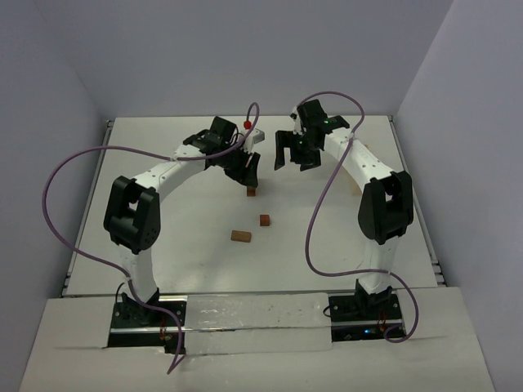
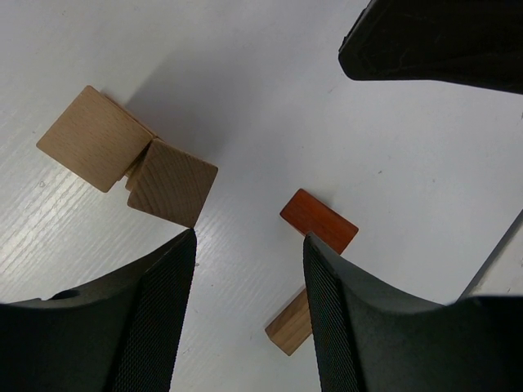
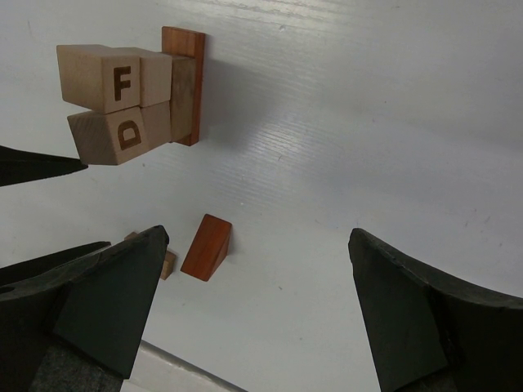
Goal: Build the wood block tower
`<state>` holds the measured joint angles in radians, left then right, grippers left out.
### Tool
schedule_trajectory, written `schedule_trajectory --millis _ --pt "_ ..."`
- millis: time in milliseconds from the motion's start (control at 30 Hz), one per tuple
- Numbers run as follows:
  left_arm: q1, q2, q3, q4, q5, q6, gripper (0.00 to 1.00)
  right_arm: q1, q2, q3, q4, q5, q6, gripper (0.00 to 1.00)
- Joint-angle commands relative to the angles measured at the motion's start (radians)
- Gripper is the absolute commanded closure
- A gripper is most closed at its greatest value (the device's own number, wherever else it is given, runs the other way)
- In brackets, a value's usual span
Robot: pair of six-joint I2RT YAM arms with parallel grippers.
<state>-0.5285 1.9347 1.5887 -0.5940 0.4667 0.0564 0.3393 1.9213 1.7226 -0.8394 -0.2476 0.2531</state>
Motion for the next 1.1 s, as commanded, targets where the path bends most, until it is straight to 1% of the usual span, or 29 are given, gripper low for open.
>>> schedule_trajectory --millis 0,100,233,300,500,600,1067 --pt "-0.001 -0.005 0.034 0.023 0.003 -0.009 0.39 -0.003 0.01 0.047 -0.007 0.005 0.008 0.0" --pt "-0.002 -0.03 0.01 0.034 0.035 0.002 0.44 -0.005 0.01 0.043 -0.009 0.004 0.008 0.0" --pt "-0.012 -0.063 -0.004 0.029 0.069 0.022 0.54 -0.003 0.01 0.044 -0.006 0.002 0.006 0.0" --pt "-0.021 -0.067 -0.004 0.021 0.075 0.033 0.56 -0.005 0.011 0.045 -0.006 0.002 0.008 0.0" --pt "-0.041 -0.012 0.035 -0.021 0.061 0.051 0.54 -0.005 0.015 0.052 -0.007 0.004 0.009 0.0" --pt "-0.042 0.019 0.063 -0.041 0.053 0.056 0.49 -0.003 0.013 0.057 -0.011 0.01 0.007 0.0" --pt "-0.041 0.047 0.071 -0.037 -0.024 0.035 0.41 -0.01 0.016 0.059 -0.012 0.007 0.009 0.0"
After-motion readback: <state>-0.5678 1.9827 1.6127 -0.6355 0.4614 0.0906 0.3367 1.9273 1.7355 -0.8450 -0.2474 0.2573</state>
